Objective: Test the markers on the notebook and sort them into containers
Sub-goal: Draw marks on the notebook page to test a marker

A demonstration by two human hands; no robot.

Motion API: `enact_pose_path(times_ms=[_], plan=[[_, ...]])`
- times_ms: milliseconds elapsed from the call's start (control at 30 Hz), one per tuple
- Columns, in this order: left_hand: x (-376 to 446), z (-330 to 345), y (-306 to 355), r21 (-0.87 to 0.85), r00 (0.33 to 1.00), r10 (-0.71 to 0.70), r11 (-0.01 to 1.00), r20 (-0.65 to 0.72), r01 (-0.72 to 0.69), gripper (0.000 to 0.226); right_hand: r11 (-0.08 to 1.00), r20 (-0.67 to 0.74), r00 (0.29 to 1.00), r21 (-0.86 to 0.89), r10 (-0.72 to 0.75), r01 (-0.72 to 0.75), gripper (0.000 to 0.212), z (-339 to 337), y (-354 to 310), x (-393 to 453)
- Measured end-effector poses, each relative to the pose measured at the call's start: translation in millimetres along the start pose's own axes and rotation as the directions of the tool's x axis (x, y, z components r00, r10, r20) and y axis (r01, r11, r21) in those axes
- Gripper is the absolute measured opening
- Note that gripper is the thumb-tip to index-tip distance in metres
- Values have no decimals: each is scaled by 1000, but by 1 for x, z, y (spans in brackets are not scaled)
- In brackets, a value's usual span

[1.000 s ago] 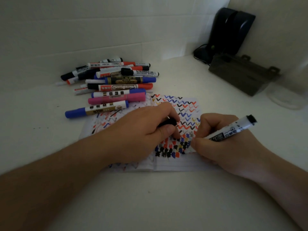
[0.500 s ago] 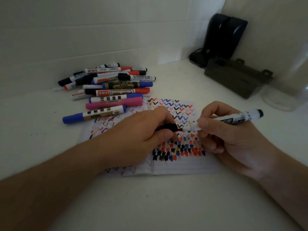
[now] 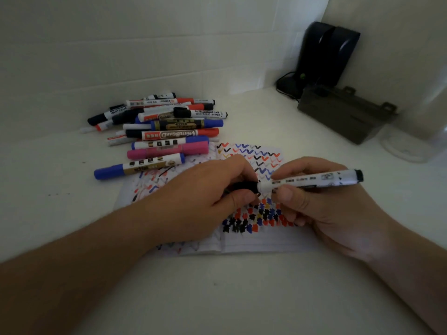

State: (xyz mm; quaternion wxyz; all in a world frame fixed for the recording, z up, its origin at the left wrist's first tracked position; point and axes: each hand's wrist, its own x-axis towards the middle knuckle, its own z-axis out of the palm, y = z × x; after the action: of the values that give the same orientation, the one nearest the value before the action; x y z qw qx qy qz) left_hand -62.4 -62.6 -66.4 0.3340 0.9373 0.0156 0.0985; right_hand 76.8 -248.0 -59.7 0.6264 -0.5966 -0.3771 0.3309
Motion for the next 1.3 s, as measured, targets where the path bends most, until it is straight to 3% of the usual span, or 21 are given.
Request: enact_pose_path(times_ms=[100,200,367,467,600,700,767,833,967,1067,1200,1300], plan=[[-2,1,-2,6,995,27,1000,-92,-27,16,979,59,996,189,71,-81,53,-7,-2,1],[-3,3,-2,81,980,75,995,-186,-61,20,949,94,987,280,127,-148,55,-10,-2,2],[-4,1,1,27,970,53,998,-237,-48,13,973,39,993,200,109,-115,30,-3,-4,4],[-7,-1,17,-51,960,47,997,-276,-63,11,981,59,996,177,73,-82,33,-1,-9,3],[-6,-11,39,47,942,90,996,-324,-79,9,982,81,996,184,26,-41,39,1,-28,-8],[0,-17,62,131,945,154,984,-287,-121,8,991,66,997,134,-29,20,38,-5,-46,-34],[5,-6,85,119,953,188,979,-237,-163,7,994,19,998,86,-68,66,36,-15,-54,-64],[8,18,115,49,955,214,977,-205,-208,8,992,-124,986,40,-113,119,29,-31,-56,-104],[8,96,177,-84,951,304,948,-63,-308,9,984,-496,858,45,-130,175,13,-75,-35,-205],[3,169,221,-162,933,350,929,86,-334,12,976,-680,731,188,48,111,19,-105,3,-293],[-10,282,261,-223,874,365,926,320,-305,18,874,-732,564,485,382,38,15,-123,72,-408],[-19,356,261,-220,770,211,971,603,-94,32,734,-697,350,678,626,37,17,-129,143,-481]])
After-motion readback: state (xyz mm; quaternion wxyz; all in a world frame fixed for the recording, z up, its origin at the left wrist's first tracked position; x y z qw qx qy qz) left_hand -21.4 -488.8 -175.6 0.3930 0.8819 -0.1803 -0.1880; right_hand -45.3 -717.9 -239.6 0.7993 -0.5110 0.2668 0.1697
